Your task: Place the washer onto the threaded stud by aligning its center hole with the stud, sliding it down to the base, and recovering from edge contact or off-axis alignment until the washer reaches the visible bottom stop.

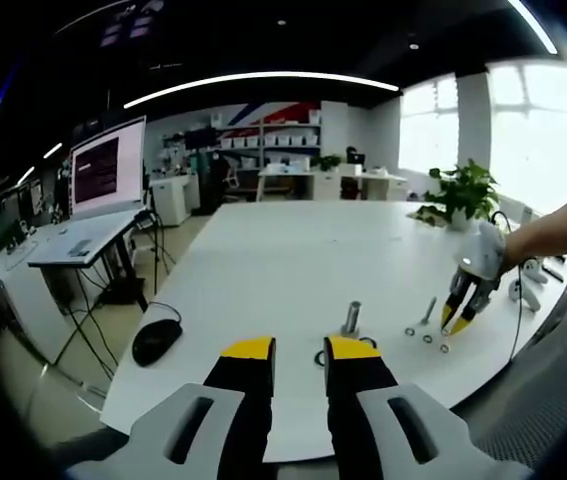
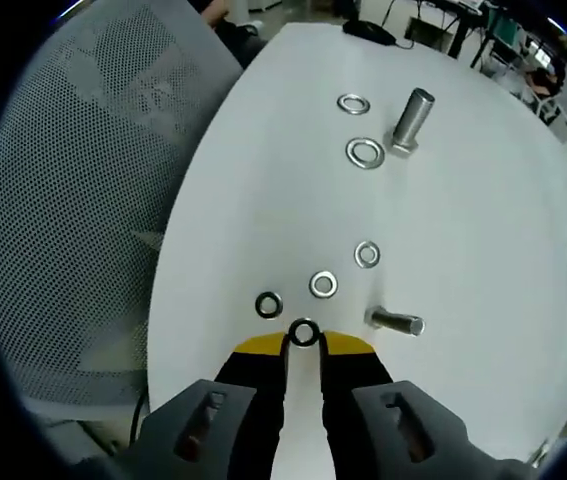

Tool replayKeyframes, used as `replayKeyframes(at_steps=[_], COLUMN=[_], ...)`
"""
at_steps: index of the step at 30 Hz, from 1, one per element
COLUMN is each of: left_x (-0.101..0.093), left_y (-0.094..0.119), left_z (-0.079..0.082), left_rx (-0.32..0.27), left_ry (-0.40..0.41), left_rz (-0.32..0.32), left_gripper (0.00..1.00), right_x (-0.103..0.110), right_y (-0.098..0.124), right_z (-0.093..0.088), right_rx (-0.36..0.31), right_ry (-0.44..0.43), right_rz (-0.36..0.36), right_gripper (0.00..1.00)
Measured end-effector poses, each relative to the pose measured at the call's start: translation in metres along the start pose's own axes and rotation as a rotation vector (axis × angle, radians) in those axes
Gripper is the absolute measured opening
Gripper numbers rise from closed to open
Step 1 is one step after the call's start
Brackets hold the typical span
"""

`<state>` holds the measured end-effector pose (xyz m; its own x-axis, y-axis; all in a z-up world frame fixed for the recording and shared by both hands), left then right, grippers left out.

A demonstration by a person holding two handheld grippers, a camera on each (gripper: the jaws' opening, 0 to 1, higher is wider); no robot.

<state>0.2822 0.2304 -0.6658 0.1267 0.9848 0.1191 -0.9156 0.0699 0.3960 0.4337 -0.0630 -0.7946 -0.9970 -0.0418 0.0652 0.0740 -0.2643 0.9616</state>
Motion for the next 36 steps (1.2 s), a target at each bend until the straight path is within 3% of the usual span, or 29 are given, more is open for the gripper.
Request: replayKeyframes(at_steps=[24,36], left_x=[0.000,0.001], left_y=[0.001,0.001], left_z=[0.001,0.001], left_rx=[-0.012,-0.014], left_ry=[0.005,0.010], left_rz=[0.000,0.005], left_gripper=[0.16,0.16], right_x=[-0.020,-0.030], right_y=[0.044,0.056], right_z=[-0.001,0.013], right_rx=[-0.004,-0.029], right_ry=[-0.010,0.002], right_rz=[-0.045,-0.077], right_gripper=[0.13,0.13])
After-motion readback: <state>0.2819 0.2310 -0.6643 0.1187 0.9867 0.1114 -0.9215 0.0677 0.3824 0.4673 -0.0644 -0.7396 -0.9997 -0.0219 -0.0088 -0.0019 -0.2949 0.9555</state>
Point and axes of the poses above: the point that each gripper's makers call its tool centre point, and the gripper's own axes: y roughly backward along the fingers, x roughly to its left, z roughly out of its top, the point moved 6 cm from there along y, roughly backward along the fingers, and after that the axes turned 9 degrees about -y, right-handed, at the moved point
